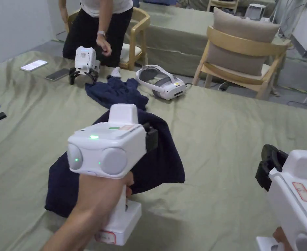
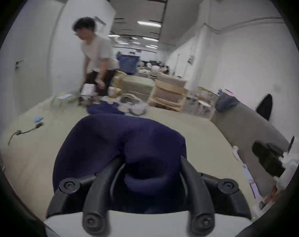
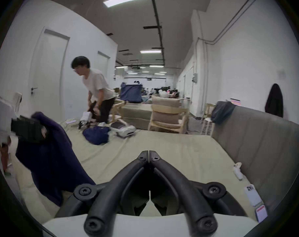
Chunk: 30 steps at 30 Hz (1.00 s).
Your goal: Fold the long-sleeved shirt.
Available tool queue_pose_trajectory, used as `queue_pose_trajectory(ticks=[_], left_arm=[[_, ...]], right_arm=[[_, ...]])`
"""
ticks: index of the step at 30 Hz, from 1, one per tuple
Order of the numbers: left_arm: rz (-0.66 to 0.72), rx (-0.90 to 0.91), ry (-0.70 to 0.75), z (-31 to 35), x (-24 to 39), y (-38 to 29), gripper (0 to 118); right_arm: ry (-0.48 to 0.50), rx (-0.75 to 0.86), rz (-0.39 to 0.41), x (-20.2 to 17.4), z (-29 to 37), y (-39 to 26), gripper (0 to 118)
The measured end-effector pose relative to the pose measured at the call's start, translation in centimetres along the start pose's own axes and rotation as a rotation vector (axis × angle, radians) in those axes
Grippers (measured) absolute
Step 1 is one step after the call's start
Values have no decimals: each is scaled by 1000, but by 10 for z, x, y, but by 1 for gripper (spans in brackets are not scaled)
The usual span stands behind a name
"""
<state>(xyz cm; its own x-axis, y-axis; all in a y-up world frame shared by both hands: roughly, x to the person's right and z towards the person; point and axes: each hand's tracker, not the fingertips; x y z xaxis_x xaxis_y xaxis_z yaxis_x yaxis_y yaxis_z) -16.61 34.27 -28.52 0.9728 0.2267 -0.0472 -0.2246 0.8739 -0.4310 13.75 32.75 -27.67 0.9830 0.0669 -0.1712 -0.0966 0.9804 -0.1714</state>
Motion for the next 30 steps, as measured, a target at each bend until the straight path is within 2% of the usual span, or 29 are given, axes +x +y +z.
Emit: queue_pose_trajectory(ticks=[5,7,8,9,10,11,12,13,17,20,21,22,24,25,26,28,29,30], left_arm=[[-67,-182,-128,-67,113,-64,33],[-80,-265,-115,-94,150,-97,33],[-137,-325,-138,-116,162,-115,33],[-143,-372,-111,-128,177,-131,40],[-141,-419,-113,-136,186,-143,52],[-166,-467,-133,-142,193,-153,79],[-125,-458,-142,-143,191,-156,97],[-134,-443,-144,-140,193,-156,109],[-233,-304,-146,-109,190,-125,108],[-197,-165,-101,-63,155,-82,108],[-176,-130,-78,-49,140,-71,104],[-159,-105,-45,-38,126,-63,94],[-148,-55,46,-21,89,-49,28],[-183,-57,61,-18,79,-47,8],[-211,-67,80,-16,64,-47,6],[-154,-57,147,-10,37,-49,3],[-120,-80,138,-8,21,-52,3],[-75,-101,130,-7,5,-56,3]], right_arm=[[-117,-30,-19,55,14,-10,0],[-156,-54,-23,72,17,-19,0],[-173,-71,-31,81,18,-25,0],[-186,-85,-35,88,19,-31,0],[-200,-100,-38,93,19,-36,0],[-214,-121,-37,98,19,-42,0],[-220,-137,-39,102,18,-48,0],[-227,-147,-43,105,18,-51,0],[-233,-155,-66,106,16,-56,0],[-216,-127,-73,98,19,-51,0],[-213,-119,-68,94,20,-48,0],[-203,-106,-68,90,23,-45,0],[-180,-90,-77,80,27,-45,0],[-163,-91,-79,76,28,-48,0],[-140,-96,-82,72,29,-53,0],[-111,-131,-90,62,32,-68,1],[-86,-154,-102,57,34,-79,6],[-51,-189,-101,54,35,-93,24]])
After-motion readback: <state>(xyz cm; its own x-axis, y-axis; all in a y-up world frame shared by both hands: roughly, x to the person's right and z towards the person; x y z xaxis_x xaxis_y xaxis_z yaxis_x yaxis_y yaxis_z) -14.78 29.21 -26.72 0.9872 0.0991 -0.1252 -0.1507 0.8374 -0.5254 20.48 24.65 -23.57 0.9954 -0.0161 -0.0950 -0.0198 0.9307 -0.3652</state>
